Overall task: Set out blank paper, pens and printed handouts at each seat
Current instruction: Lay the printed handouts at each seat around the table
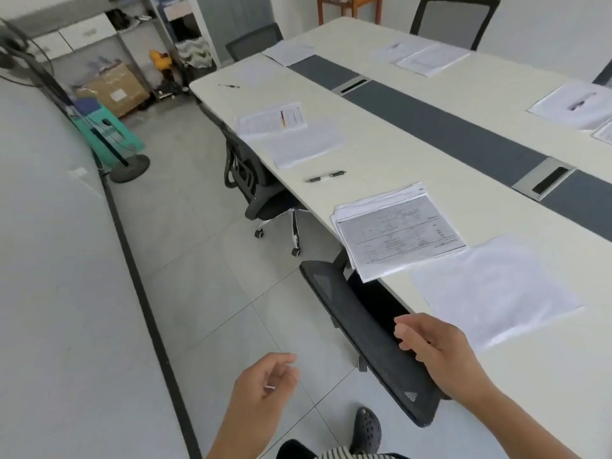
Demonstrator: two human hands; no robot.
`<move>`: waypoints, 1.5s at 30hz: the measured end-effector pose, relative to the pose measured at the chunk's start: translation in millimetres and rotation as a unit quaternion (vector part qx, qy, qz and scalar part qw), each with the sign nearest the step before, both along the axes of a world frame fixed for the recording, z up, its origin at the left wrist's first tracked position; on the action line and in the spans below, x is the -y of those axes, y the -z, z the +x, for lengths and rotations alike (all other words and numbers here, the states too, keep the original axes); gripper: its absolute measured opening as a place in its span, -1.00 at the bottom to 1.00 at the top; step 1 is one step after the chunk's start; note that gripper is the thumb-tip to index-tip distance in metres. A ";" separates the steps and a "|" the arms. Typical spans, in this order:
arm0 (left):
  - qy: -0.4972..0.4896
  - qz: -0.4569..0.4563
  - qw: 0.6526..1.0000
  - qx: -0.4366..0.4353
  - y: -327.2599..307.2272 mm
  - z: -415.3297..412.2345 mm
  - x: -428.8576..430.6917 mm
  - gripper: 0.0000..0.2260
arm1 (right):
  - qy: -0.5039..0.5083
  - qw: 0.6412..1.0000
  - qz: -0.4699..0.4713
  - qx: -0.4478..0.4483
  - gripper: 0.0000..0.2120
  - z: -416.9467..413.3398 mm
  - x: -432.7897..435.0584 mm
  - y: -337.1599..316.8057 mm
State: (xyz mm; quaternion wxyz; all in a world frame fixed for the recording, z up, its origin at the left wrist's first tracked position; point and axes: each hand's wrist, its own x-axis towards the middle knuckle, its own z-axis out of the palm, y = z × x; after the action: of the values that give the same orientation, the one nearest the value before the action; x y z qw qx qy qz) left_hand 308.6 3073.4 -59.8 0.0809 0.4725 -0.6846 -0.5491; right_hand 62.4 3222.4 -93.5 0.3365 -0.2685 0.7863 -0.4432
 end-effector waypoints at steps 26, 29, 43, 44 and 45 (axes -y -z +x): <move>0.484 -0.007 0.874 0.034 67.9 -346.7 299.6 -0.89 | 0.435 0.888 0.150 0.017 -0.94 -55.0 154.6 22.7; 0.510 -0.052 0.858 0.045 87.2 -372.1 287.7 -0.84 | 0.454 0.875 0.169 0.014 -0.91 -53.6 150.3 27.3; 0.610 -0.353 0.676 0.215 167.7 -381.8 259.6 -0.40 | 0.400 0.892 0.196 0.076 -0.74 -89.2 123.1 58.7; 0.606 -0.355 0.677 0.219 167.7 -377.4 255.8 -0.40 | 0.398 0.891 0.198 0.087 -0.72 -92.1 122.1 65.0; 0.602 -0.357 0.678 0.225 168.0 -373.0 252.2 -0.39 | 0.396 0.890 0.203 0.100 -0.70 -94.6 122.1 73.0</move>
State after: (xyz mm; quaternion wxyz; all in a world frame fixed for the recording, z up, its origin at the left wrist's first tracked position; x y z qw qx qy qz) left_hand -64.4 2821.1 -227.8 -0.2607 0.0025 -0.9629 -0.0704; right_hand -32.2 3100.3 -166.6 0.2572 0.1855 0.8623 -0.3949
